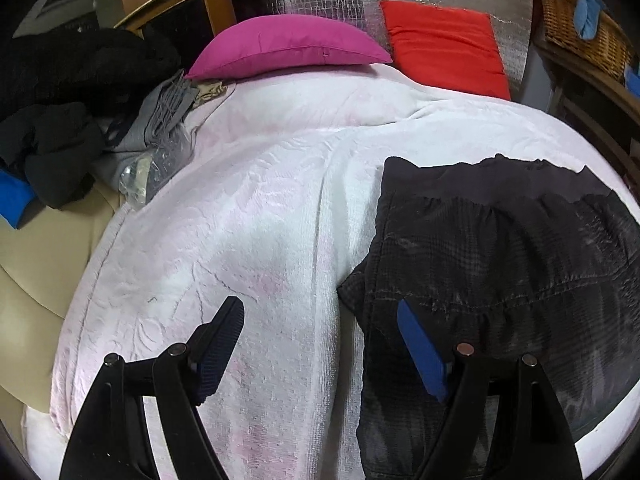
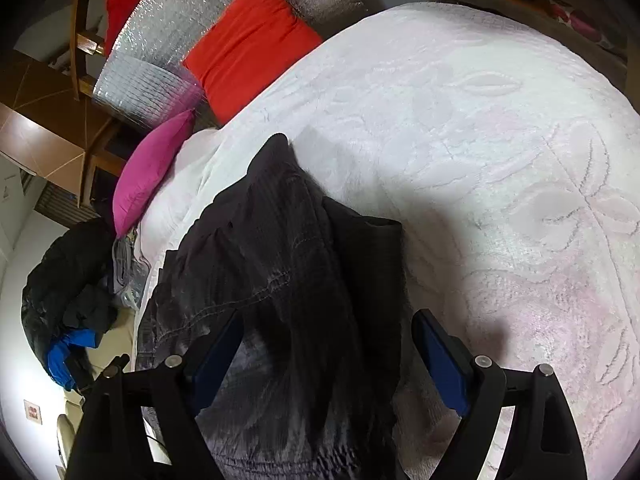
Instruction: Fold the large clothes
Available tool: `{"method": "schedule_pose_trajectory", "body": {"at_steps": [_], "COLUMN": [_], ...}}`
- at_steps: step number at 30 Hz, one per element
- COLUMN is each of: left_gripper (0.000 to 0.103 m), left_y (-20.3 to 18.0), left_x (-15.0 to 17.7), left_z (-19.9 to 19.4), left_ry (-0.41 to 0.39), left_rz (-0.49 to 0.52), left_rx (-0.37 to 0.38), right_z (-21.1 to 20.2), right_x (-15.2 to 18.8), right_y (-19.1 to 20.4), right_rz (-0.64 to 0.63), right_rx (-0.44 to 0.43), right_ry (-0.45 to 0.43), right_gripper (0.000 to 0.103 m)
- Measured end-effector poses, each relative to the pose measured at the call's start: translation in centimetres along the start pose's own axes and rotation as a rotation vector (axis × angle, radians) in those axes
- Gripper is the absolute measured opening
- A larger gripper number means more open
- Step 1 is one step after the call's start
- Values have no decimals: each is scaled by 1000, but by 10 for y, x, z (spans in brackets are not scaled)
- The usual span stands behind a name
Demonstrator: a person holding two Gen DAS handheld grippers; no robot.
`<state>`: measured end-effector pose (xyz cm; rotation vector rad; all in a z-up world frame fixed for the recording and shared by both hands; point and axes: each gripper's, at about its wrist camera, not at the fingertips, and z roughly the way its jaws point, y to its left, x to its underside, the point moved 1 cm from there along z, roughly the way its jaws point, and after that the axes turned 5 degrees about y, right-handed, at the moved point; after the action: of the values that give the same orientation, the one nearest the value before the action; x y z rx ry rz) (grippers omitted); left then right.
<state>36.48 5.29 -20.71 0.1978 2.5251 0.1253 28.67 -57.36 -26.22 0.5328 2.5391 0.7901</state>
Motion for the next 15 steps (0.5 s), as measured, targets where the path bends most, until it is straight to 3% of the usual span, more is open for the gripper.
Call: {"method": "schedule_pose_trajectory", "body": {"at_steps": [15], "left_gripper": [79], "left_y": [-14], "left_x": [-1], "left_z": [-1], "left_ry": [-11], "left_rz": [51], "left_rx": [-46], "right_z": [12], "right_x": [-3], "right_y": [-7], "right_rz": [-11], "right_rx": [45], "right_ry": [40], "right_gripper": [88]}}
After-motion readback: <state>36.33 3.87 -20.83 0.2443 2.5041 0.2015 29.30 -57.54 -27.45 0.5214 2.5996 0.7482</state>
